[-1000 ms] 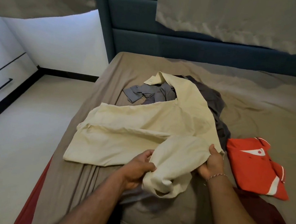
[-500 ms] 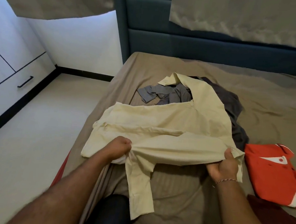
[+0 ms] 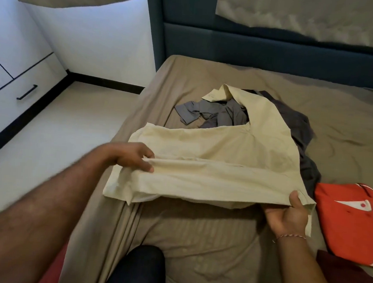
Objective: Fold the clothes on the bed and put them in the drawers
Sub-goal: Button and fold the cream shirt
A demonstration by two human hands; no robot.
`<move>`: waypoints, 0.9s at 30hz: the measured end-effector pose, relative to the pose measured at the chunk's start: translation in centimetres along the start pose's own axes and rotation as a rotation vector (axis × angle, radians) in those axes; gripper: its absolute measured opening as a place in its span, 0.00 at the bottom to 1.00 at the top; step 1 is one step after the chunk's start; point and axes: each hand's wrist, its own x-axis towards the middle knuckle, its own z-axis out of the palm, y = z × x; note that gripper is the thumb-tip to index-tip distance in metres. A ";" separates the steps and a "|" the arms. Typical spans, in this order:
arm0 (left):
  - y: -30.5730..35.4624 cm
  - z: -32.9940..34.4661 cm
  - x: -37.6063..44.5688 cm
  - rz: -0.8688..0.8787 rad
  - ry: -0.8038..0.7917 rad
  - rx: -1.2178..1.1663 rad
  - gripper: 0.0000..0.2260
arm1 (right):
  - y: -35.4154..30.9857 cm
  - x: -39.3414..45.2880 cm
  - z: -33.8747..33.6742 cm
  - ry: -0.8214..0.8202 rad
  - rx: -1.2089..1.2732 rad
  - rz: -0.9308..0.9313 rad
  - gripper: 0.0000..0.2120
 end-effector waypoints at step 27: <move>-1.2 24.2 2.7 -0.387 0.508 -1.848 0.10 | 5.2 -4.2 -3.7 0.426 0.001 0.007 0.25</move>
